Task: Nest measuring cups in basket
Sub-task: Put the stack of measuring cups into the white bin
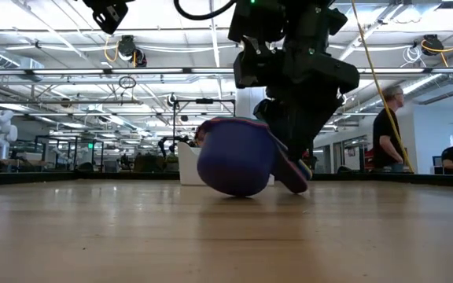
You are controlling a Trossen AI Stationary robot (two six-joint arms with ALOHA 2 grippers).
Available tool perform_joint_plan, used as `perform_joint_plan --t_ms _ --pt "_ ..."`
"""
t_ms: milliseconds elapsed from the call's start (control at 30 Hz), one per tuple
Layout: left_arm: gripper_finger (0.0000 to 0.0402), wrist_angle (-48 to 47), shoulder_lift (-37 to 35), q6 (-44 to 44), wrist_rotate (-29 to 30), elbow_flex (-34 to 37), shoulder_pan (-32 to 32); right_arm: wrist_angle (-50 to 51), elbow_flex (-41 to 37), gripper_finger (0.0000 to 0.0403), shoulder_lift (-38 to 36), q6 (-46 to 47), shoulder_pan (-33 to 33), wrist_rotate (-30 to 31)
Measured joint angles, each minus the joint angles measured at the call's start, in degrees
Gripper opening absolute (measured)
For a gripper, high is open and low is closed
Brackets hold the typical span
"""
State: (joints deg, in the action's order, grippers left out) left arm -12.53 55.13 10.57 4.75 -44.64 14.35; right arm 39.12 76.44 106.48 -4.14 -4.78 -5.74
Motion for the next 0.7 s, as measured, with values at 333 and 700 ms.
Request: perform_joint_plan --t_ms 333,700 --pt "0.0024 -0.2 0.0 0.0 0.0 0.0 0.0 0.0 0.0 0.0299 -0.7 0.0 0.0 0.0" --pt "0.0024 -0.2 0.0 0.0 0.0 0.0 0.0 -2.5 0.0 0.0299 -3.4 -4.9 0.0 4.1"
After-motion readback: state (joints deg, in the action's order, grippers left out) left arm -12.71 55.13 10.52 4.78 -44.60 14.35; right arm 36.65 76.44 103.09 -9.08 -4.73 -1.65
